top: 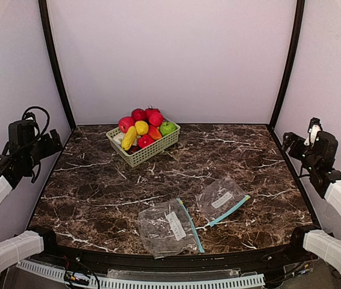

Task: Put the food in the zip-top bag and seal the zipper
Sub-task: Pick up the zipper food storage bag at the corner of the board.

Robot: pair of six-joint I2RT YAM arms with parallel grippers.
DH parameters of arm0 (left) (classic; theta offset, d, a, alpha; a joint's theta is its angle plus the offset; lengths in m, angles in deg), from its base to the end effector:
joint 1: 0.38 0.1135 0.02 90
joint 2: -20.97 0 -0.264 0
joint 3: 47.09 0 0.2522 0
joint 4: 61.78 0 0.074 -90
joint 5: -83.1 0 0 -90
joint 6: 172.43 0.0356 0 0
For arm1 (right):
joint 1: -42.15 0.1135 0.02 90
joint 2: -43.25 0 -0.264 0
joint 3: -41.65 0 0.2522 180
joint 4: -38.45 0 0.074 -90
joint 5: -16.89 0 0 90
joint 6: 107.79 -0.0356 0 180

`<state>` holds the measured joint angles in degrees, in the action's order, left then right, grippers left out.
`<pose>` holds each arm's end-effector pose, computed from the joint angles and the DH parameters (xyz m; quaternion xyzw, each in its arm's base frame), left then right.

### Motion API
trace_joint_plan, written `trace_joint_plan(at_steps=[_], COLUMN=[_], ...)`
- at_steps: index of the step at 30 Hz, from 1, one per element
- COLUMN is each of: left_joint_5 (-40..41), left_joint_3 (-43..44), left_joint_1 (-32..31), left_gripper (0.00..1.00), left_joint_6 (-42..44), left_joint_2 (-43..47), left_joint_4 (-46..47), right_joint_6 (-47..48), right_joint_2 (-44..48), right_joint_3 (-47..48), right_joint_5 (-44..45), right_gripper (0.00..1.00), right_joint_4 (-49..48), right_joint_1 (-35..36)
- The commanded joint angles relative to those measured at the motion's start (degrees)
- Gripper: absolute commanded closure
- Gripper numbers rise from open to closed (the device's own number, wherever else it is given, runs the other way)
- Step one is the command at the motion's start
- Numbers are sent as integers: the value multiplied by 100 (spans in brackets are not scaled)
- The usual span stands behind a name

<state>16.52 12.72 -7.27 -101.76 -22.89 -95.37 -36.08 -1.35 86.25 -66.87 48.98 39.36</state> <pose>0.1742 -0.0068 0.3334 -0.2047 0.7727 0.0284 0.6001 0.1914 -0.0132 0.2789 0.1747 0.7485 0.0446 0.6381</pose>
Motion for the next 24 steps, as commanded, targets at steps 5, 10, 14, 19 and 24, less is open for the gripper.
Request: trace_joint_plan(at_steps=[5, 10, 14, 19, 24], left_joint_5=[-648, -2233, -3433, -3102, -2820], left_joint_3=[-142, -605, -1047, -1395, -1526], left_joint_1=[-4, -10, -401, -1830, -3072], left_gripper=[0, 0, 0, 0, 0], left_joint_6=[-521, -572, -918, -1534, -2136], left_joint_2=[-2, 49, -180, -613, -1021], left_joint_4=[-804, -479, -123, 140, 377], right_joint_6=[7, -7, -3, 56, 125], right_joint_2=[294, 276, -38, -599, -1238], right_joint_3=[31, 49, 163, 408, 608], right_joint_5=[-487, -1549, -2167, -2121, -2012], right_gripper=[1, 1, 1, 1, 2], right_joint_4=[653, 770, 949, 983, 920], right_joint_1=[-20, -20, 144, 1075, 1771])
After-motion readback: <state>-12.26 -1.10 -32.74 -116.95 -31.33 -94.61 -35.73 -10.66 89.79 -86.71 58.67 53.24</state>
